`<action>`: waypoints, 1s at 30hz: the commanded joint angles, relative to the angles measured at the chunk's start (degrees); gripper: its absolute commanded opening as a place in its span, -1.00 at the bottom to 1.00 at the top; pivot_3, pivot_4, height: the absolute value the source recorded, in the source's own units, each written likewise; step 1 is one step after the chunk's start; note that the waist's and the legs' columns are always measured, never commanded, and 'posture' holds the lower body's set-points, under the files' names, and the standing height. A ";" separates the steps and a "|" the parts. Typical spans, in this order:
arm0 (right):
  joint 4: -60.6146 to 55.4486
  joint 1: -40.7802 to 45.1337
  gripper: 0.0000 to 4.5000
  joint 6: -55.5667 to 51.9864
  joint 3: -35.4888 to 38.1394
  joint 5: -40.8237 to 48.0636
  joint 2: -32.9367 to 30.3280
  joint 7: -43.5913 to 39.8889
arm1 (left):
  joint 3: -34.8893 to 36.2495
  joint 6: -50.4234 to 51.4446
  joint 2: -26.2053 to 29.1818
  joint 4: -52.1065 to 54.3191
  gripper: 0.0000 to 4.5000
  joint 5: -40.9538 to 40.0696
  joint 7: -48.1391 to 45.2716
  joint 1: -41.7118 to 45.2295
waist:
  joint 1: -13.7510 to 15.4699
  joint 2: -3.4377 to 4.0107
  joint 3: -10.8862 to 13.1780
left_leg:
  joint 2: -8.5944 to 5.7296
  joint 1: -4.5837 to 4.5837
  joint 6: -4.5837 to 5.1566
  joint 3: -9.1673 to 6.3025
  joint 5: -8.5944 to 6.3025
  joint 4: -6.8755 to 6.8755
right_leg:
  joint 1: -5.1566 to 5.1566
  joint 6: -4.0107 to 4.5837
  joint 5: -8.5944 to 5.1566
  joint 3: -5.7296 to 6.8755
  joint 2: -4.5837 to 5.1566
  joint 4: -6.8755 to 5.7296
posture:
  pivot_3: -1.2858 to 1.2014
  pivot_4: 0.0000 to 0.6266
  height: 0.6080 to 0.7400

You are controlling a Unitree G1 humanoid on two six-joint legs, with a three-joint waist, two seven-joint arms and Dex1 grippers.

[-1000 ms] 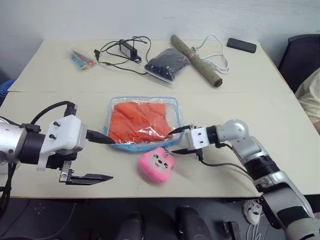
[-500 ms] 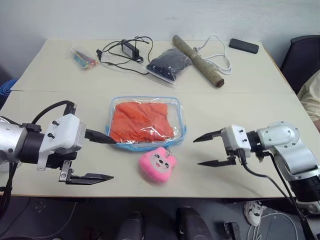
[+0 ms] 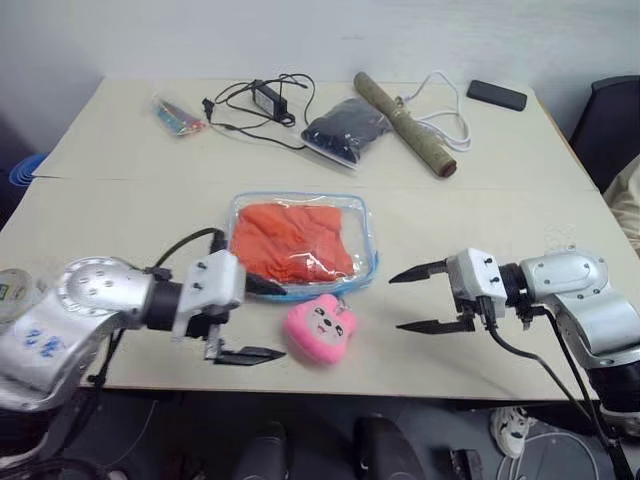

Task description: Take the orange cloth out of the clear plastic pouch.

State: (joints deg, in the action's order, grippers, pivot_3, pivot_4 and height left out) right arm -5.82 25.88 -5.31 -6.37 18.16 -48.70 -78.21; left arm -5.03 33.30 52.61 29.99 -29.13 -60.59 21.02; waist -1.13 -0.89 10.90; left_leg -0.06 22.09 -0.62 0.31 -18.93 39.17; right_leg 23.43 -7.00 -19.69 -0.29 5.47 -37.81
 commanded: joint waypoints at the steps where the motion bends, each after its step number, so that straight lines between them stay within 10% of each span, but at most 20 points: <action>1: 4.81 3.60 0.61 5.89 -1.28 -3.83 0.71 -0.80 | -8.72 -8.10 -2.10 -4.50 1.00 9.75 -1.56 2.66 | -0.29 0.00 0.00 | 0.00 0.00 0.00 0.02 0.00 -0.01 | 0.02 0.00 0.00 0.00 -0.01 0.02 | 0.03 -0.52 1.00; 10: 25.03 16.17 0.61 23.82 -8.81 -17.54 10.37 4.79 | -17.53 -17.65 -8.29 -12.52 1.00 20.58 -2.65 3.84 | -0.62 0.00 0.00 | 0.08 -0.03 -0.01 0.17 0.04 0.04 | 0.08 -0.01 0.01 -0.09 -0.03 -0.07 | 0.03 -0.52 1.00; 14: 33.64 20.91 0.63 30.53 -10.55 -22.07 15.00 9.66 | -16.72 -18.26 -8.54 -13.15 0.50 21.84 -2.93 2.80 | -0.54 0.01 0.00 | 0.08 -0.02 -0.02 0.07 0.04 0.03 | 0.07 -0.01 0.01 -0.02 0.02 -0.05 | 0.03 -0.52 1.00; 26: 41.68 24.47 -0.98 40.12 -10.77 -23.20 15.39 8.76 | -12.25 -16.95 -7.11 -9.65 -0.91 21.86 -1.70 -2.76 | -0.88 0.01 0.00 | 0.09 0.00 -0.03 0.04 0.04 0.03 | 0.07 -0.02 0.01 0.02 0.06 -0.06 | 0.03 -0.52 1.00; 30: 41.49 23.74 -1.00 40.69 -11.06 -22.13 14.69 5.97 | -9.85 -16.17 -5.39 -7.95 -0.93 20.70 -2.24 -5.41 | -0.96 0.01 0.00 | 0.12 0.00 -0.03 0.03 0.04 0.03 | 0.07 -0.02 0.01 0.02 0.05 -0.06 | 0.03 -0.52 1.00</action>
State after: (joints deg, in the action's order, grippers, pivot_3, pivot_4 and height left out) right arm 36.41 49.26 34.28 -18.19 -5.56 -32.77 -71.11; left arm -15.92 16.35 45.65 21.01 -8.23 -62.03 17.01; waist -2.08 -0.88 10.90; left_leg 0.06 22.08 -0.66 0.34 -18.89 39.20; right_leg 23.50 -7.02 -19.68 -0.27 5.53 -37.86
